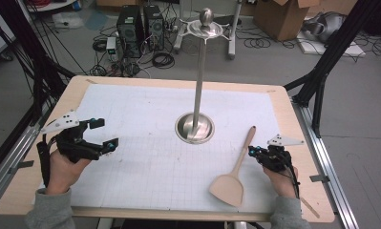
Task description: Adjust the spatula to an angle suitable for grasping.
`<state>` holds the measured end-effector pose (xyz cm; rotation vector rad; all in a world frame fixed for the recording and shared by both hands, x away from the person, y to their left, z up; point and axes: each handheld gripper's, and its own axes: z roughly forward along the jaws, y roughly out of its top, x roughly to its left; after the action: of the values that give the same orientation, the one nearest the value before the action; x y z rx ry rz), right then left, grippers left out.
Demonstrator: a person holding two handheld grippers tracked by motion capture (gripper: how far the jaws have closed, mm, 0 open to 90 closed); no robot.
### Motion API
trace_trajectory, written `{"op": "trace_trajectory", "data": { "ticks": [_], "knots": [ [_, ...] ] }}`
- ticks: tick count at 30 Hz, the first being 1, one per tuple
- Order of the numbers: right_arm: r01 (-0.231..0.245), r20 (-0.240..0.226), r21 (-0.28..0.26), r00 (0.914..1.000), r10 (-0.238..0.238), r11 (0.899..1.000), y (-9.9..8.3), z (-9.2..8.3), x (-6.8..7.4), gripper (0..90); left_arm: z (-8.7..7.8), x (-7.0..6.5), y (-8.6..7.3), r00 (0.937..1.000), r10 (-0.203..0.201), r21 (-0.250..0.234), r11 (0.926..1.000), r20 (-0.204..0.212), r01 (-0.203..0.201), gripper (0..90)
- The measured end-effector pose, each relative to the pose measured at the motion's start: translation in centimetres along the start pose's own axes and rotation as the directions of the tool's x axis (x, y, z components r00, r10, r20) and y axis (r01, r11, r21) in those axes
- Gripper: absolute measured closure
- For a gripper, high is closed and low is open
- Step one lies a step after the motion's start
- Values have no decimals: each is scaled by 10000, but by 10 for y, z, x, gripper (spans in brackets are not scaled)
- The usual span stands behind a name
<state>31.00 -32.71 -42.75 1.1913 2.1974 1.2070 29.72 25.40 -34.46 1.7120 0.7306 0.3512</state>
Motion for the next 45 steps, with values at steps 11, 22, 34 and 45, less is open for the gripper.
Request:
{"op": "trace_trajectory", "data": {
  "ticks": [11, 22, 34, 45],
  "knots": [
    [-226, 418, 139, 9989, 220, 9996, -2, 10, -21, 900, -4, 1, -1, 10000, -23, -14, 10000, -81, 23, 17],
    [-76, 401, 665, 9992, 49, 9978, -2, 26, -29, 900, -6, 0, -4, 9998, -81, 90, 9999, -175, 82, 17],
    [22, 182, 832, 9998, -38, 9965, 2, 35, -31, 900, -13, 1, -7, 9993, -100, 83, 9999, -363, 103, 17],
    [545, -190, 1174, 9984, -526, 9916, 15, 49, -27, 900, -15, 1, -8, 9989, -134, 85, 9999, -445, 137, 17]
  ]
}}
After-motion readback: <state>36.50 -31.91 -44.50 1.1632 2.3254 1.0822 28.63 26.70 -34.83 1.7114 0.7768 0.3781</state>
